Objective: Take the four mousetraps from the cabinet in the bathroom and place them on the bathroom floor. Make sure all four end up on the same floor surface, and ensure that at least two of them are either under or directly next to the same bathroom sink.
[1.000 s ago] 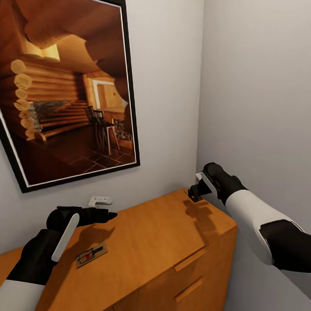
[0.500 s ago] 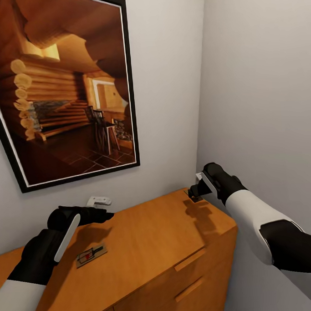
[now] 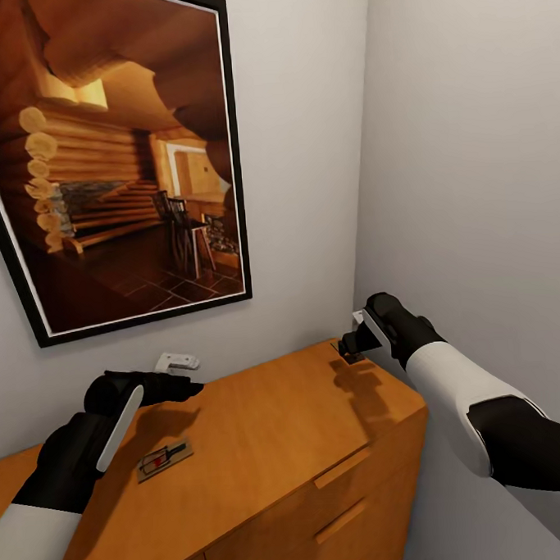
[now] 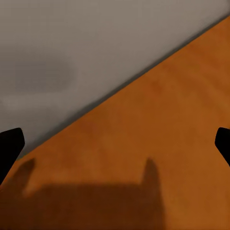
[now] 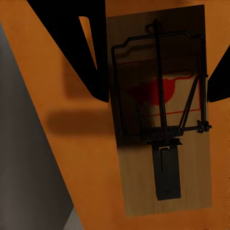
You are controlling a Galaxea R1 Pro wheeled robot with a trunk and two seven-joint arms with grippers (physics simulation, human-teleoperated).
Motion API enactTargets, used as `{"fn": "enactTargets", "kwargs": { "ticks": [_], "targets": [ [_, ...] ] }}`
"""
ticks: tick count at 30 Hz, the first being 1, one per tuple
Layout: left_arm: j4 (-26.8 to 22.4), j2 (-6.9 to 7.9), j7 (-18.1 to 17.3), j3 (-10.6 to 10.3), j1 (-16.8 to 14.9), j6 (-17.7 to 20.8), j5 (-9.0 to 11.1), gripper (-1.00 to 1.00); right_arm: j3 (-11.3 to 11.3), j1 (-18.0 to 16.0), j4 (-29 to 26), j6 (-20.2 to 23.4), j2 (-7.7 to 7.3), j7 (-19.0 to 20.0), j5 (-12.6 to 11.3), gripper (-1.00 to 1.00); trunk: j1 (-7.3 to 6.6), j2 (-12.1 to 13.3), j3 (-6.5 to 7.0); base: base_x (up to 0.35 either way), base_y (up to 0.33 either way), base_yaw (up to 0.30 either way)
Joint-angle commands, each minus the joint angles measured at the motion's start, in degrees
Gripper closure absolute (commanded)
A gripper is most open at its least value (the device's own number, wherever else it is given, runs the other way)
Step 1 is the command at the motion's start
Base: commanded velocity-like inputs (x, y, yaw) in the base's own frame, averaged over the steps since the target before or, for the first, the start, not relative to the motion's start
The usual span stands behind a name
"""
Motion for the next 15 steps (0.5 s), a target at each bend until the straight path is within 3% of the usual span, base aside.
{"fn": "enactTargets", "kwargs": {
  "ticks": [1,5,9,15],
  "targets": [
    [-0.04,0.15,0.06,-0.07,-0.05,0.22,0.16,-1.00,0.22,-0.05,-0.04,0.22,-0.03,0.36,0.14,1.00,0.00,-0.04,-0.07,0.000,0.000,0.000],
    [-0.11,0.98,0.05,-0.08,-0.05,0.22,0.21,-1.00,0.21,-0.05,-0.01,0.22,-0.05,0.38,0.14,1.00,0.00,-0.04,-0.07,0.000,0.000,0.000],
    [-0.64,3.83,-0.08,-0.75,-0.05,0.22,0.44,-1.00,0.22,-0.05,0.00,0.22,-0.10,0.39,0.18,1.00,0.00,-0.04,-0.07,0.000,0.000,0.000],
    [-1.67,6.35,-0.19,-4.91,-0.05,0.22,0.76,-1.00,0.24,-0.05,0.05,0.22,-0.04,0.39,0.22,1.00,0.00,-0.04,-0.07,0.000,0.000,0.000]
  ]
}}
